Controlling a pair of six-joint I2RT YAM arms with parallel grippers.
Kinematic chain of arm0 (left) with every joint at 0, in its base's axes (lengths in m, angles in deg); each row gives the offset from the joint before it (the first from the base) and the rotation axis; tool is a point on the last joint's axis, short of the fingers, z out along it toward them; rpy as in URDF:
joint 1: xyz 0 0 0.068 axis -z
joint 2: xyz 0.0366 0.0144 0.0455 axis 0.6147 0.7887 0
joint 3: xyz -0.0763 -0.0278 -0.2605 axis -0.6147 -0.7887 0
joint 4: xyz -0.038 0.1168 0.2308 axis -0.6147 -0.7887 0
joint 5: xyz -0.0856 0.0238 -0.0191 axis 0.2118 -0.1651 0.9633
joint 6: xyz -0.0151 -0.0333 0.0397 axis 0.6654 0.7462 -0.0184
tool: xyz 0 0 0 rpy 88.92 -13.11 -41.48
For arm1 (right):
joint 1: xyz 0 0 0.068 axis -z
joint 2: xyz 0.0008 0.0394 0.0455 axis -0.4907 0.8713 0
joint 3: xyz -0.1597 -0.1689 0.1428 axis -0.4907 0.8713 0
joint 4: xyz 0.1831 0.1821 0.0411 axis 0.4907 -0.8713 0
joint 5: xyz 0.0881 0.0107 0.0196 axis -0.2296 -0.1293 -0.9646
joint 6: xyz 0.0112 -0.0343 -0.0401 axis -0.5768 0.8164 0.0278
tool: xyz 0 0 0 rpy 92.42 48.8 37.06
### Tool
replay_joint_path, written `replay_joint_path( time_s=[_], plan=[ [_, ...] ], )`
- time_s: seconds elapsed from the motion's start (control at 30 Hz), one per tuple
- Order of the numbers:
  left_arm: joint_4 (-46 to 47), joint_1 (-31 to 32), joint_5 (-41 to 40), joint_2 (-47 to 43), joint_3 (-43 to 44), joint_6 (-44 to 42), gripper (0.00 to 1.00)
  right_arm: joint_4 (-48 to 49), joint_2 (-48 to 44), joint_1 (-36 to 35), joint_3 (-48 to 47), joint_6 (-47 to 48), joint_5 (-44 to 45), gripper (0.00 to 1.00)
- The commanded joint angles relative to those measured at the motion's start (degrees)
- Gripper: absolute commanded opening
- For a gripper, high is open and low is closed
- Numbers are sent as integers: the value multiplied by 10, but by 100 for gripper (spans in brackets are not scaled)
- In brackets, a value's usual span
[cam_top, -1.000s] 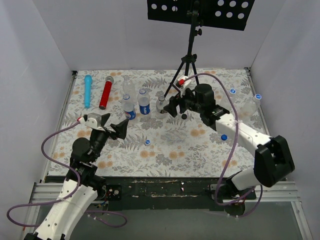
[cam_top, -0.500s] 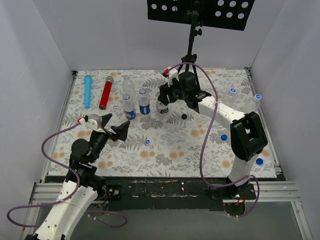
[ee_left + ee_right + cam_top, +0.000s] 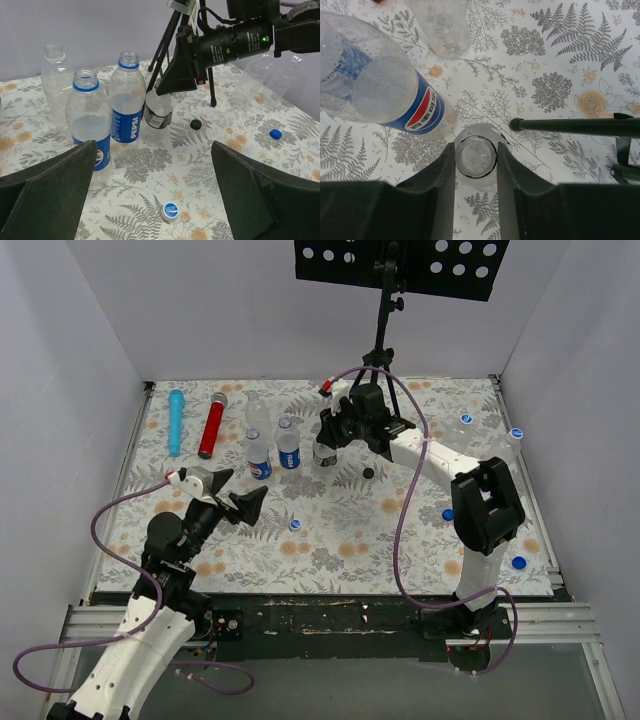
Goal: Screw on the bottle caps
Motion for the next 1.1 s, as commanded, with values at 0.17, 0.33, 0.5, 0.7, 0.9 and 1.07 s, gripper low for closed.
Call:
replay_joint_path(
  time_s=[0.17, 0.33, 0.5, 0.7, 0.9, 1.07],
  plan=[
    [27, -4, 171, 58, 18, -31, 98, 0, -145, -10, 96, 32, -56, 10],
    [40, -5, 284, 103, 22, -52, 98, 24, -268, -25, 175, 38, -148, 8],
    [68, -4, 340, 105, 8, -60, 98, 75, -352, -64, 239, 24, -229, 6],
    [97, -4, 390, 105, -7, -54, 98, 98, -390, -124, 267, 23, -247, 3],
    [118, -4, 430, 132, -8, -39, 98, 105, -396, -144, 264, 18, -259, 2],
    [155, -4, 458, 138, -20, -23, 98, 124, -392, -155, 265, 2, -274, 1]
  ],
)
